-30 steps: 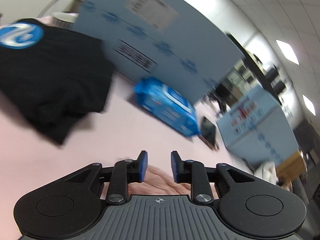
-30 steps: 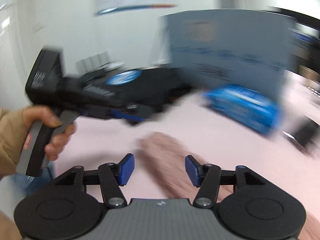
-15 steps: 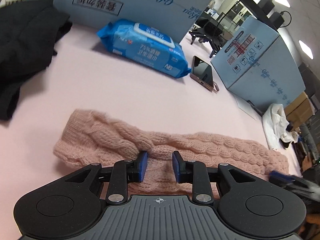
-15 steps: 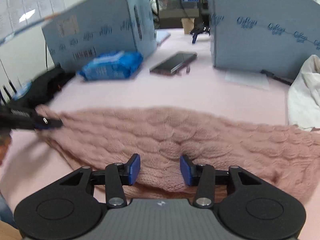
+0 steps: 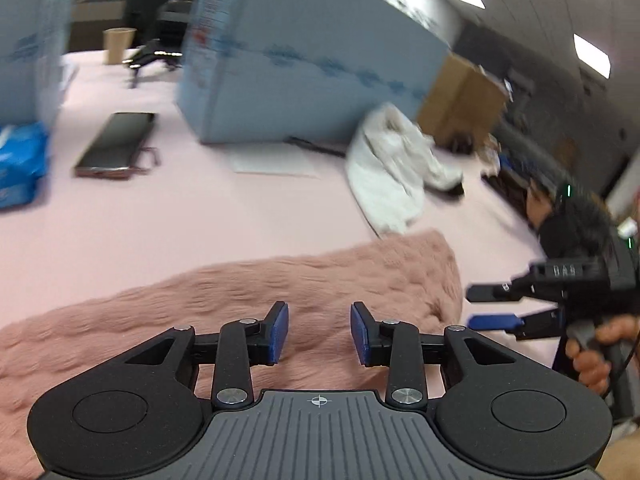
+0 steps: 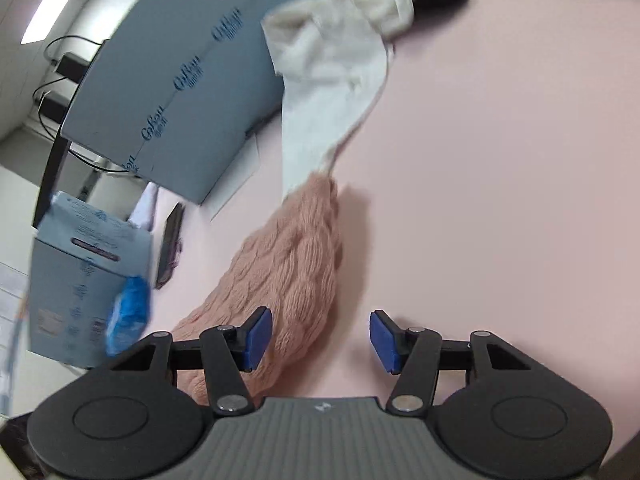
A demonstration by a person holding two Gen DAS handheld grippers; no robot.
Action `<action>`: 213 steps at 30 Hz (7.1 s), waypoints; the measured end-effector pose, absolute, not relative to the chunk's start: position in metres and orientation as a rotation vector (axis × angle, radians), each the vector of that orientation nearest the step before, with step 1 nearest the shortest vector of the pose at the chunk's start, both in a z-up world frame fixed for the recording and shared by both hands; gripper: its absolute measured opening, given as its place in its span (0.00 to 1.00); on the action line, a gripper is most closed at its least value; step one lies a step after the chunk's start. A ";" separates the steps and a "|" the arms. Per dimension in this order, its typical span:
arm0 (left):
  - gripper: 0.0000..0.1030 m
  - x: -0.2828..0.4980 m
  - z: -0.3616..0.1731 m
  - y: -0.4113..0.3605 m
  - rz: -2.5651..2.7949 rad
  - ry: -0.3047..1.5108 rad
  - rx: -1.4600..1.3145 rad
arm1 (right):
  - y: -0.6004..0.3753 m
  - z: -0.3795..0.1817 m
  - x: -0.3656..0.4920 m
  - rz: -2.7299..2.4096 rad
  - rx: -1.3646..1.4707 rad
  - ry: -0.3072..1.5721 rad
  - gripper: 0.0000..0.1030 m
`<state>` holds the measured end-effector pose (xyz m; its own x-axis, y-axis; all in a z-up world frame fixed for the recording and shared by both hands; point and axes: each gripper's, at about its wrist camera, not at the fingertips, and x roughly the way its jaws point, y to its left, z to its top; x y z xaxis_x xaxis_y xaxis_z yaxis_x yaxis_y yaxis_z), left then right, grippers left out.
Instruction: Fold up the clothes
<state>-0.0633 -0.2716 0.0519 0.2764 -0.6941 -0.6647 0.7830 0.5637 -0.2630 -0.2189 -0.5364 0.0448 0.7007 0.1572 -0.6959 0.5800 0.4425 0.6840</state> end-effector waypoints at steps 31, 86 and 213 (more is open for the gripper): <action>0.34 -0.074 0.064 -0.322 -0.958 0.724 0.149 | -0.554 0.051 -0.159 -0.072 0.986 0.659 0.09; 0.67 -0.013 0.023 -0.049 -0.333 0.906 -0.208 | -0.356 0.070 -0.105 -0.002 0.106 0.887 0.59; 0.66 -0.064 0.074 -0.249 -0.946 0.769 -0.070 | -0.516 0.121 -0.197 -0.355 0.311 0.521 0.39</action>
<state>-0.0642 -0.2493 0.0744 0.3450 -0.7515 -0.5624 0.7038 0.6036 -0.3747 -0.1975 -0.5164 0.1212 0.8094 -0.2489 -0.5320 0.4042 0.8932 0.1970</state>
